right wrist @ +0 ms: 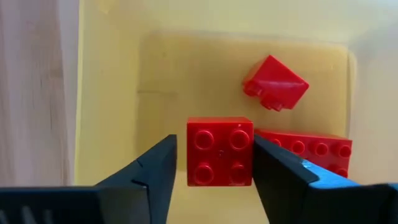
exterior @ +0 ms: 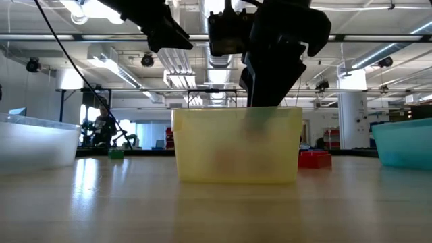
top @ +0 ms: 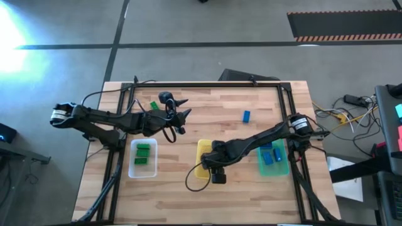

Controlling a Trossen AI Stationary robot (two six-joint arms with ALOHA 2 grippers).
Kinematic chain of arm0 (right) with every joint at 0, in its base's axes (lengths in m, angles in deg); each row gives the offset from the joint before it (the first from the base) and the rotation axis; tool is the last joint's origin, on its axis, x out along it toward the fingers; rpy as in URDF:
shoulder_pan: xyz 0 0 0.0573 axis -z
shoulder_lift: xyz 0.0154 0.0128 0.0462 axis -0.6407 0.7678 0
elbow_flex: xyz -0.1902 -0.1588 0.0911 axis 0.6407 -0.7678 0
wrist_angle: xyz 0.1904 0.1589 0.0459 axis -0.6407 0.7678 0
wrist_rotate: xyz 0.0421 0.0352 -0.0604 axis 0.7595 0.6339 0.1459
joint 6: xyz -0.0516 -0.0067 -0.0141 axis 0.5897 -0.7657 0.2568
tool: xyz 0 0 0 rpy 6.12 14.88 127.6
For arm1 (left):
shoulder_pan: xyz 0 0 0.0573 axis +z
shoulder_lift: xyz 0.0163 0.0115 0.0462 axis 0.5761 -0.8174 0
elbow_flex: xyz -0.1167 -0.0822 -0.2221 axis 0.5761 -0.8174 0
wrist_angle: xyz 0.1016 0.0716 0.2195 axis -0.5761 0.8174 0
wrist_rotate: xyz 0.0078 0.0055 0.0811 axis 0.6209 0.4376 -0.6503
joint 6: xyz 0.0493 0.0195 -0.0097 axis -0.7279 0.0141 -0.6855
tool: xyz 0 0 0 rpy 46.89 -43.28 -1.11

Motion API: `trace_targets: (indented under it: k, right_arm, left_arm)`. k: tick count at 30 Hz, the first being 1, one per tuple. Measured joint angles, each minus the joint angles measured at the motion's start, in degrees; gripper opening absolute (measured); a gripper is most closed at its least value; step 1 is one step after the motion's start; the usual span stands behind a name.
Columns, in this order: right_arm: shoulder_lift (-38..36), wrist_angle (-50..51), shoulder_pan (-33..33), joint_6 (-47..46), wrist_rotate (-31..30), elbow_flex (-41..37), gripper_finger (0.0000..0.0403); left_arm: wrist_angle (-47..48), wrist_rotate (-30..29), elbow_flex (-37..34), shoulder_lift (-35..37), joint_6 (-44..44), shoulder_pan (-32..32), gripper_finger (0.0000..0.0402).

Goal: Sort & place blocks by color
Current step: Put the red game piece into the yellow bin

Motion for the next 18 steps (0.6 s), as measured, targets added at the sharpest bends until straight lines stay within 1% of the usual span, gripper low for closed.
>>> trace_targets:
  k: [6,12,18]
  right_arm:
    - [0.0,-0.1,0.0,0.6,0.0,0.0,0.0213]
    - [-0.6,0.9,0.0,1.1,-0.3,0.0,0.0220]
    - [-4.4,5.5,-0.6,1.6,-6.8,-0.7,0.0219]
  left_arm:
    - [0.0,0.0,0.0,0.0,0.0,0.0,0.0198]
    - [0.0,0.0,0.0,0.0,0.0,0.0,0.0198]
    - [3.3,0.0,-0.1,0.1,1.7,0.0,0.0198]
